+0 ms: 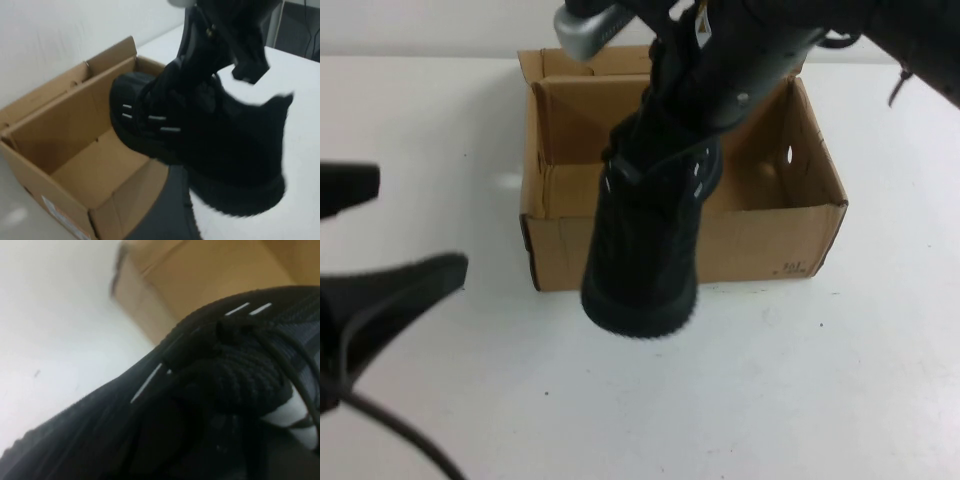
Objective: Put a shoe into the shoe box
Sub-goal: Hand over the shoe
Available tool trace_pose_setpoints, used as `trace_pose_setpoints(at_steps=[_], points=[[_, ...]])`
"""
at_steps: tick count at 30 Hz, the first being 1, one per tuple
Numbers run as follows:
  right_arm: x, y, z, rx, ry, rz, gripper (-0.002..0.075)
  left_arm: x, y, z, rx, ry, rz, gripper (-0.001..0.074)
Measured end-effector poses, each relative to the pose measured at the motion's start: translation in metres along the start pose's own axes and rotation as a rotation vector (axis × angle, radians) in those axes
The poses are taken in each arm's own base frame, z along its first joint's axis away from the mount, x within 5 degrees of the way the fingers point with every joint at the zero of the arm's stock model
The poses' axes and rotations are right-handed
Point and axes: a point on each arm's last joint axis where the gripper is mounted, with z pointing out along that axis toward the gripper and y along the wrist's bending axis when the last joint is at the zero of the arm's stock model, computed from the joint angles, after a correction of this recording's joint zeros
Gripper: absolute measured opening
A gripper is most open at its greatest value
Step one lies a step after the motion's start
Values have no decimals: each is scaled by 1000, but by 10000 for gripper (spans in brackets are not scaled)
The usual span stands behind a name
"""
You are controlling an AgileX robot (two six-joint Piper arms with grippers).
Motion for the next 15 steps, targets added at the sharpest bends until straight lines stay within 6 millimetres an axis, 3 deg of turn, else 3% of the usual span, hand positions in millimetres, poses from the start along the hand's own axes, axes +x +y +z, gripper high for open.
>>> trace_pose_setpoints(at_steps=[9,15], points=[[-19,-22,1,8,-73,184,14,-19,24,21,17,7,5,614],[-20,-23,14,6,-49,213,14,-23,37,58,40,84,80,603]])
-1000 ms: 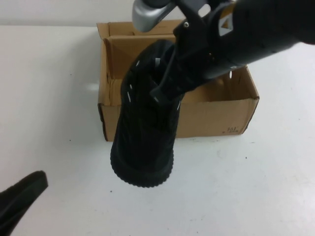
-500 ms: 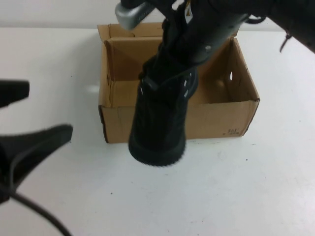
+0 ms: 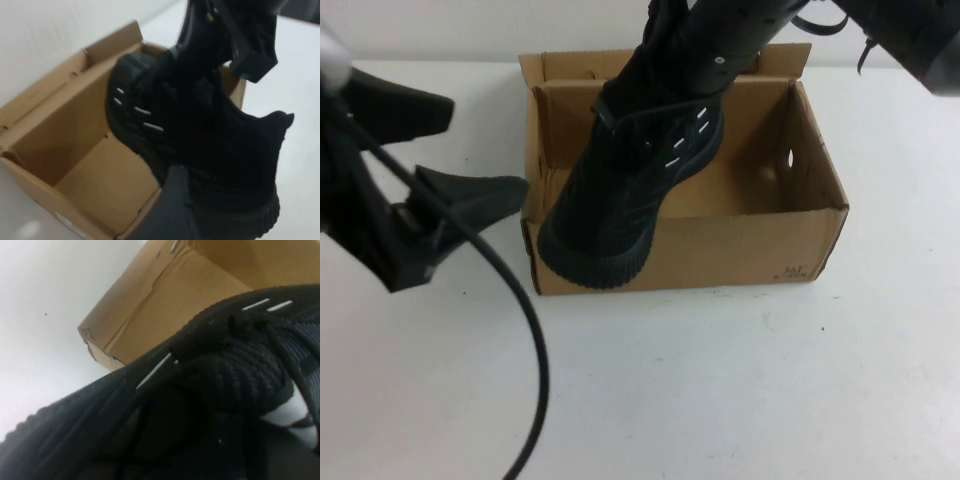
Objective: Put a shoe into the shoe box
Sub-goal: Hand over the shoe
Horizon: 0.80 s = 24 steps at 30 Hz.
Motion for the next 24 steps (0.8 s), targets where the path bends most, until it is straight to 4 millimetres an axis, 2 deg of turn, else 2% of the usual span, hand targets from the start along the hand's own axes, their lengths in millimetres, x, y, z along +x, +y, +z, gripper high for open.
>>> trace_pose_setpoints(at_steps=[5,13,17,24], points=[[0,0,6,10,11,28,14,-5,-10,29,35,78,71,591],[1,-23,8,21,14,182,13,-18,-35,50,38,30,73,589],[1,-34,8,-6,16,239,14,-15,-33,66,-20,57,-40,588],[1,-33,8,-49,19,249,13,-1,-26,104,-87,132,-137,588]])
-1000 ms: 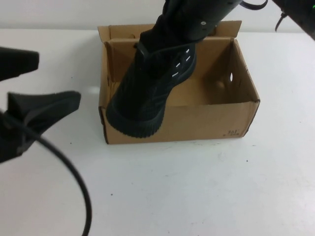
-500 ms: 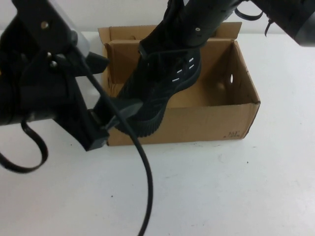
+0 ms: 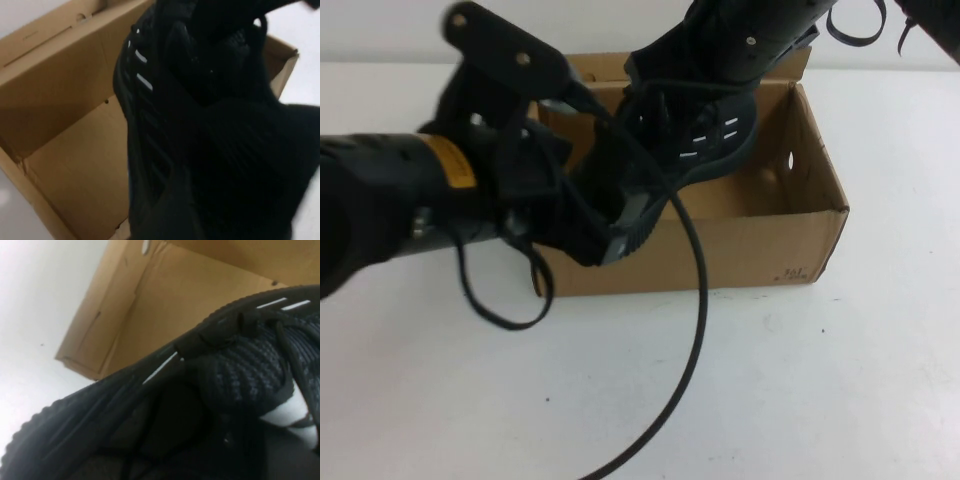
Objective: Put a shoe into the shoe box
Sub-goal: Hand over the shoe
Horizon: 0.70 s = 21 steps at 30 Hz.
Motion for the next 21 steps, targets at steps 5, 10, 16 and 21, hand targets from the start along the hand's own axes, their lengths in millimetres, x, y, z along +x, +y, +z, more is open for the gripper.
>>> trace_pose_setpoints(at_steps=[5,10,16,21], points=[[1,6,0,-64,10,-17,13,5,1,26,-11,5,-8,579],[2,10,-4,-106,11,-53,13,8,1,37,-11,13,-17,311],[1,9,-21,-111,-25,-104,13,1,2,30,-19,-28,-15,43],[2,10,-26,-118,-42,-218,23,-3,2,20,-21,-51,-14,28]])
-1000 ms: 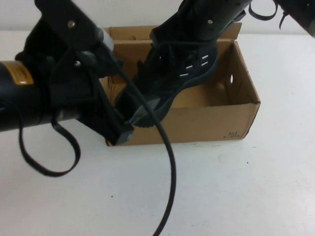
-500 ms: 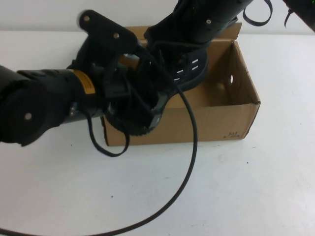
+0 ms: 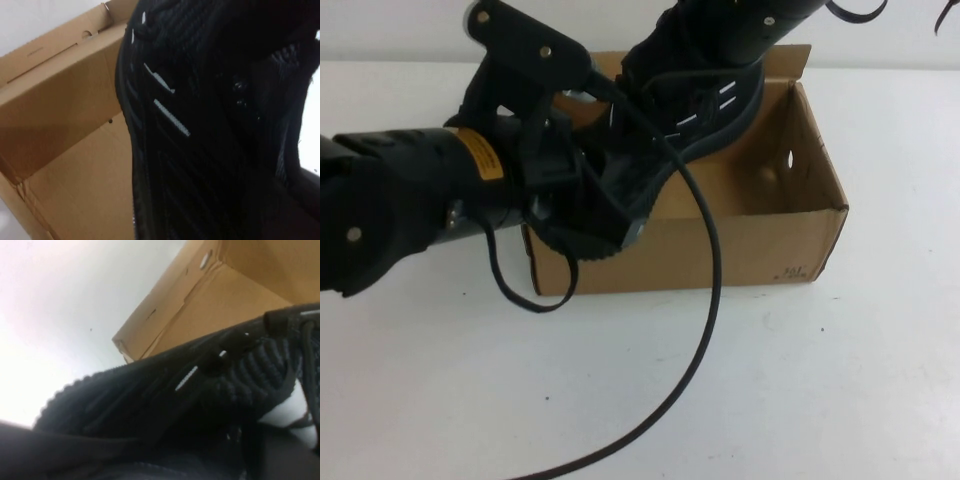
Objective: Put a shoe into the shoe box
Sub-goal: Hand over the shoe
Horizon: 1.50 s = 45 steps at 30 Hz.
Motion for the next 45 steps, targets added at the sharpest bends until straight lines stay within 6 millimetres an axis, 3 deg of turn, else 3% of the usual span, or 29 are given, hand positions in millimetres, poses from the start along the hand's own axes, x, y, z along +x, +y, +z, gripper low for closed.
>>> trace_pose_setpoints(at_steps=[3,8,11,18,21,25,31,38,45], points=[[0,2,-1,-16,-4,-69,99,0,0,-6,2,10,17,27],[-1,6,-14,-35,-42,-153,394,2,-1,-19,16,66,58,23],[-2,9,-31,-42,-80,-257,503,3,-1,-28,13,94,93,21],[2,23,-89,-57,-218,-538,492,-1,0,-60,8,83,256,21],[6,27,-115,-39,-272,-594,461,0,-3,-76,43,91,331,21],[15,31,-134,-32,-297,-631,441,2,-9,-93,112,95,410,21],[46,34,-123,-109,-204,-653,437,-2,-12,-108,173,130,486,20],[86,35,-83,-233,-34,-602,440,-15,-13,-124,213,141,529,20],[93,41,-74,-290,-24,-607,537,-6,-18,-129,310,225,552,20]])
